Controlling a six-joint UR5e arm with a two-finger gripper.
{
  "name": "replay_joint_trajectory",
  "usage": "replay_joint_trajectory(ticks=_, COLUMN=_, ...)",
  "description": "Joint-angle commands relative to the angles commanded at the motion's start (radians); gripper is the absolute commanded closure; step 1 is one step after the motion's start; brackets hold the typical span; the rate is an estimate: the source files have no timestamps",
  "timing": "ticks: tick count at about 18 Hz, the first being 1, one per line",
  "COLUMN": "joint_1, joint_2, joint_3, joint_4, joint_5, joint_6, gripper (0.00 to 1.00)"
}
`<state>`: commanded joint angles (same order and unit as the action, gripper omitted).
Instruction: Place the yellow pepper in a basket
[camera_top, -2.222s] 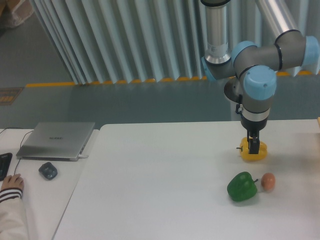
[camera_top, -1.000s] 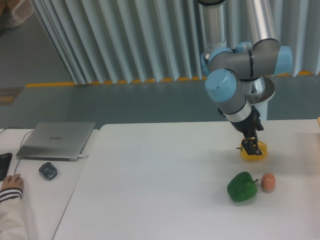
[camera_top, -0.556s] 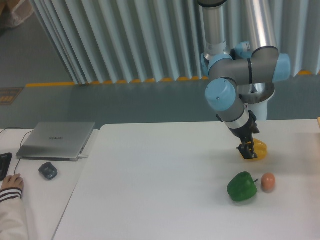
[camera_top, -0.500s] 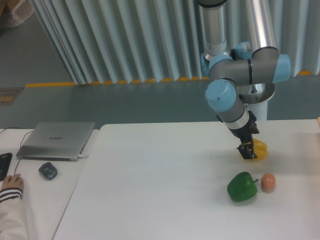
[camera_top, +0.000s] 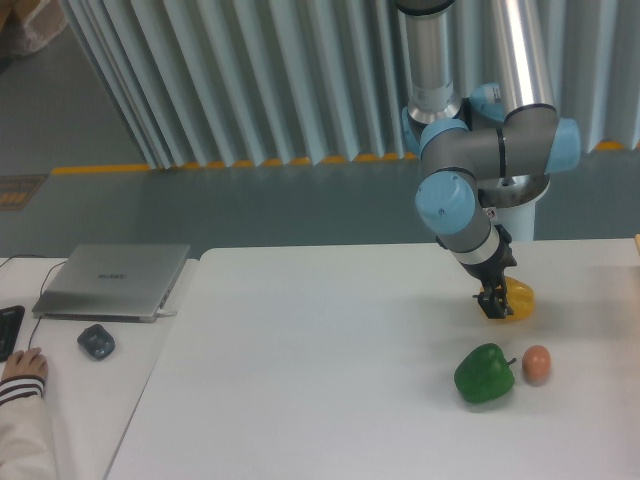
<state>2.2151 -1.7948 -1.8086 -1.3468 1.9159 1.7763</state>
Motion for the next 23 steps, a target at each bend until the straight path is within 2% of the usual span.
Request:
replay_joint_trajectory(ticks=4, joint_1=-0.011, joint_2=-0.002, joint_3=0.000, joint_4=0.002, joint_5=0.002, joint_6=-0.064, gripper=0.00)
replay_joint_trajectory(ticks=20, joint_1=-0.034, joint_2=-0.018, joint_3=-0.003, joint_4=0.003, joint_5=0.067, joint_6=-0.084, gripper=0.00)
replay_joint_trajectory(ticks=22, joint_1=-0.047, joint_2=-0.023, joint_3=-0.002, joint_4=0.003, joint_5=0.067, joint_6=-0.139, gripper=0.13)
replay_joint_trajectory(ticks=23, joint_1=-0.055, joint_2=-0.029, joint_3=0.002, joint_4=0.003, joint_5=0.074, joint_6=-0.150, gripper=0.13)
